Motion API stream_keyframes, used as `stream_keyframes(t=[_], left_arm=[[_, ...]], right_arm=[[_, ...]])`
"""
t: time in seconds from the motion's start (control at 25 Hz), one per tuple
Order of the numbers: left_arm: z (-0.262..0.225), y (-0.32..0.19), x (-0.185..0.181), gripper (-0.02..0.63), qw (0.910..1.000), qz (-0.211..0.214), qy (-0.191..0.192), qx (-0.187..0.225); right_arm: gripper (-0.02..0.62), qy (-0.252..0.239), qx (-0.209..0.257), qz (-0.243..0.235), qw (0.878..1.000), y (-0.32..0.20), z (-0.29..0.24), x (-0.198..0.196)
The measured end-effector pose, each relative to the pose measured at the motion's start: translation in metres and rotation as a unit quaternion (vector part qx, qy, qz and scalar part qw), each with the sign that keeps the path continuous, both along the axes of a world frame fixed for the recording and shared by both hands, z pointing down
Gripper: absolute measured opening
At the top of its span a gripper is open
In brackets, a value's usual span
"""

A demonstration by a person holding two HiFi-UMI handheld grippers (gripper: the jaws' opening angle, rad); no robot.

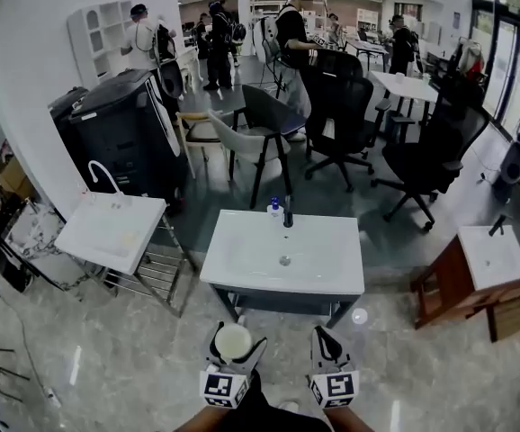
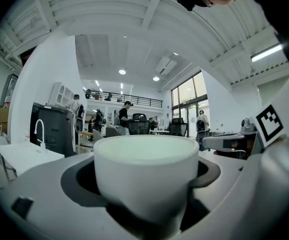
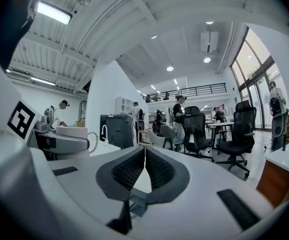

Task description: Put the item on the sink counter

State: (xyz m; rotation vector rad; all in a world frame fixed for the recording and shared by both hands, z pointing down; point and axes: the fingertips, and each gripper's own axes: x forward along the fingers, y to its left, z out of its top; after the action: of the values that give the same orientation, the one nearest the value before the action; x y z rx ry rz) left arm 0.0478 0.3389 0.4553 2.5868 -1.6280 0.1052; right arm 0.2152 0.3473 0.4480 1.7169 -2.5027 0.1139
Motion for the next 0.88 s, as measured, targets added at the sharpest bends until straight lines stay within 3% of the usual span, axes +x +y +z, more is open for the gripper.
stream_keyframes(t=[0.12, 0.4, 0.64, 0.88], left_arm=[[-0.001, -0.018, 0.002, 0.448, 0.9999, 0.016, 0.002, -0.001], [0.002, -0.076, -0.006, 0.448, 0.9995, 0.029, 0.015, -0.004], [0.000, -0.137, -0.024, 0.449, 0.9991, 0.036, 0.021, 0.005], [0.006, -0.193, -0.050, 0.448, 0.9982, 0.051, 0.028, -0.017]], right_arm=[[0.032, -0.002, -0.004, 0.025, 1.000, -0.013, -0.008, 0.003], [0.032, 0.005, -0.007, 0.036, 0.999, -0.063, -0.013, -0.015], [0.034, 0.019, 0.000, 0.015, 1.000, -0.128, -0.018, -0.048], [0.034, 0.015, -0.012, 0.014, 1.000, -0.190, -0.016, -0.084]])
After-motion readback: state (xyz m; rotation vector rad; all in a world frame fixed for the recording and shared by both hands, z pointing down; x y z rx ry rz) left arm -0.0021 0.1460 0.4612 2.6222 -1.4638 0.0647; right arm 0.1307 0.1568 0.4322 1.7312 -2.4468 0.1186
